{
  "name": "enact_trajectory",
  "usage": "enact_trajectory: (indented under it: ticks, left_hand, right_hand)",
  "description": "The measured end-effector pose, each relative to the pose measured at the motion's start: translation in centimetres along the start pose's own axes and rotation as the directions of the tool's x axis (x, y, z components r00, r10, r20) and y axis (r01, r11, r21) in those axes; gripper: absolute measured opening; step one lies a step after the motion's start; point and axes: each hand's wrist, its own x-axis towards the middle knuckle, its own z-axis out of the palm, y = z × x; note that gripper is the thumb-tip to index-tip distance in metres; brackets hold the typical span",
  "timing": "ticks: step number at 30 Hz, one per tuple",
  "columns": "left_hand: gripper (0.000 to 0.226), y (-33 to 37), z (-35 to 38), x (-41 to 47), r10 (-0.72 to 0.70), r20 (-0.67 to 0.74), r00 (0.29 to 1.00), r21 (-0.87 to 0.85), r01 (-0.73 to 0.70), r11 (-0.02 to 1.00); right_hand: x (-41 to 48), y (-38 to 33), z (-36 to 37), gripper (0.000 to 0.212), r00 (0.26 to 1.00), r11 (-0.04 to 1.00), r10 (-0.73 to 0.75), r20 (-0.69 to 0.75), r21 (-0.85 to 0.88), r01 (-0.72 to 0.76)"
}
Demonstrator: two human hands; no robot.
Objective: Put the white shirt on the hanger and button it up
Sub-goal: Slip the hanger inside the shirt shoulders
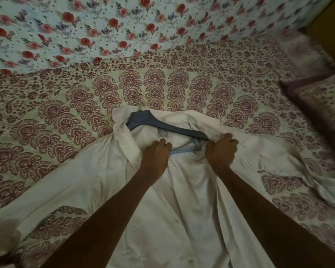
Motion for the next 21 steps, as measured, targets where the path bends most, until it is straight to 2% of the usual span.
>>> enact_trajectory:
  ticks: [2, 4, 8, 10, 16, 19, 21]
  left_hand:
    - [0.018, 0.1, 0.1, 0.4, -0.002, 0.019, 1.000, 0.021, 0.002, 1.000]
    - [0.020, 0.4, -0.1, 0.5, -0.001, 0.033, 0.999, 0.029, 0.000, 1.000]
    - [0.025, 0.9, -0.2, 0.4, 0.010, 0.044, 0.999, 0.043, -0.012, 0.999]
    - [0.027, 1.4, 0.1, 0.4, 0.028, 0.040, 0.999, 0.037, -0.030, 0.999]
    - [0.019, 4.8, 0.4, 2.5, 0.067, -0.050, 0.996, -0.018, -0.068, 0.998]
    - [0.017, 5.6, 0.6, 3.4, 0.076, -0.056, 0.996, -0.074, -0.080, 0.994]
    - [0.023, 5.2, 1.1, 2.7, 0.080, -0.050, 0.996, -0.095, -0.084, 0.992]
  right_hand:
    - [0.9, 0.6, -0.5, 0.046, 0.996, 1.000, 0.029, 0.080, 0.008, -0.030]
    - [1.7, 0.4, -1.5, 0.028, 0.997, 0.997, 0.000, 0.078, 0.078, -0.006]
    - [1.9, -1.0, -3.7, 0.017, 0.992, 0.932, -0.057, -0.113, 0.349, 0.094]
    - [2.0, -1.4, -4.3, 0.016, 0.984, 0.886, -0.125, -0.130, 0.432, 0.170]
    - [3.2, -1.4, -4.4, 0.015, 0.943, 0.818, -0.326, 0.060, 0.518, 0.250]
    - [3.6, -1.4, -4.6, 0.008, 0.922, 0.825, -0.356, 0.151, 0.514, 0.234]
    - [3.6, -1.4, -4.6, 0.007, 0.927, 0.829, -0.348, 0.139, 0.507, 0.235]
